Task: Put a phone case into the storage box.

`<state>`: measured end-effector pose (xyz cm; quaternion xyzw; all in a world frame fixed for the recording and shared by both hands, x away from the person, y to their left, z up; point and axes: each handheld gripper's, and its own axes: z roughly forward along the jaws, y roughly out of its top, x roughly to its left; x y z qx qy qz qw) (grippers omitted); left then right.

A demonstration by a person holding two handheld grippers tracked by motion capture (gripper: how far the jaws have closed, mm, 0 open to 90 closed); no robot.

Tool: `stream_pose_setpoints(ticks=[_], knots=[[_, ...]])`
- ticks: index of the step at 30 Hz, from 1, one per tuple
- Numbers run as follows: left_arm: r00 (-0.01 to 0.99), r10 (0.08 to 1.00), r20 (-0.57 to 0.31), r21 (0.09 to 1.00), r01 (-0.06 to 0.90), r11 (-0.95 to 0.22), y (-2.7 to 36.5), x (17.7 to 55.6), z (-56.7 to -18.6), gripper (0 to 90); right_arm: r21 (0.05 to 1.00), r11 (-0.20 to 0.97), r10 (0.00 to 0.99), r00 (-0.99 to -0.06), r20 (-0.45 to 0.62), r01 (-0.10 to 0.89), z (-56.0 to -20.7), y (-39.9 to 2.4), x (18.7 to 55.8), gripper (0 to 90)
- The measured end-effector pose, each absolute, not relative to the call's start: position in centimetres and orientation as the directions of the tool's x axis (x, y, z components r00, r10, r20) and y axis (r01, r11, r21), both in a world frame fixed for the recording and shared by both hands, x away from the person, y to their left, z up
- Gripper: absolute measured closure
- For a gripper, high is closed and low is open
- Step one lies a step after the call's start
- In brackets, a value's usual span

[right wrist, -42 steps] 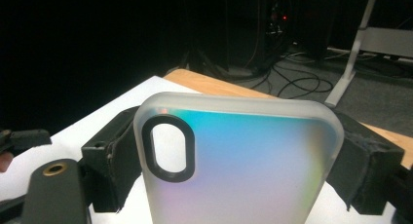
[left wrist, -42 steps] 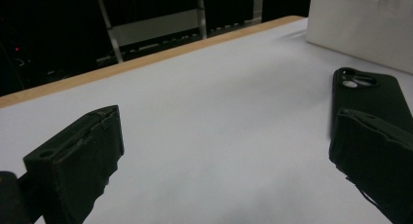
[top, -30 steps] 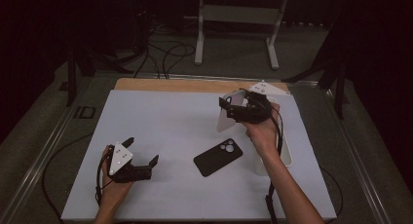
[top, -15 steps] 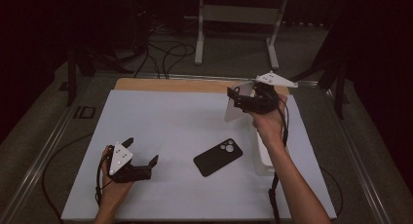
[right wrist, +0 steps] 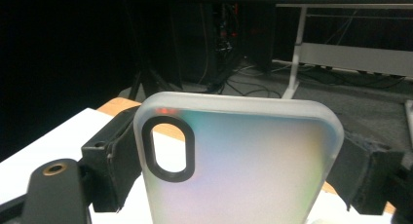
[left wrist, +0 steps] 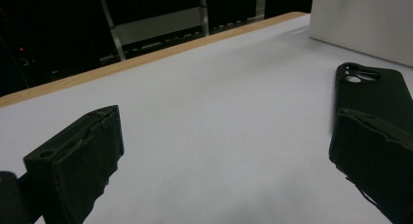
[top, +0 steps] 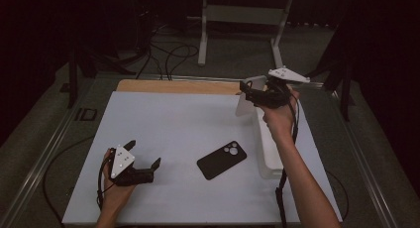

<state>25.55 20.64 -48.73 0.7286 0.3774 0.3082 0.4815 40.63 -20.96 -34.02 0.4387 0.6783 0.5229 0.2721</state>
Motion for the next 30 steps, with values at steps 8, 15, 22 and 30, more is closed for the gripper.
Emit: stream_pose_setpoints(ticks=[8, 15, 22, 30], knots=[[0.526, 0.846, 0.086, 0.934, 0.254, -0.253, 20.7, 25.6, -48.7, 0.1, 0.946, 0.076, 0.904, -0.422, 0.068, 0.316, -33.6, -22.1, 41.3, 16.9], [0.524, 0.847, 0.085, 0.934, 0.255, -0.252, 20.7, 25.6, -48.7, 0.1, 0.94, 0.076, 0.925, -0.376, 0.059, 0.332, -33.7, -23.2, 42.0, 16.8], [0.524, 0.847, 0.086, 0.933, 0.255, -0.252, 20.7, 25.5, -48.7, 0.1, 0.931, 0.061, 0.942, -0.328, 0.065, 0.359, -34.1, -24.3, 42.6, 16.8], [0.524, 0.847, 0.087, 0.933, 0.255, -0.254, 20.6, 25.6, -48.7, 0.1, 0.921, 0.052, 0.957, -0.284, 0.065, 0.386, -34.6, -25.4, 43.3, 16.7]])
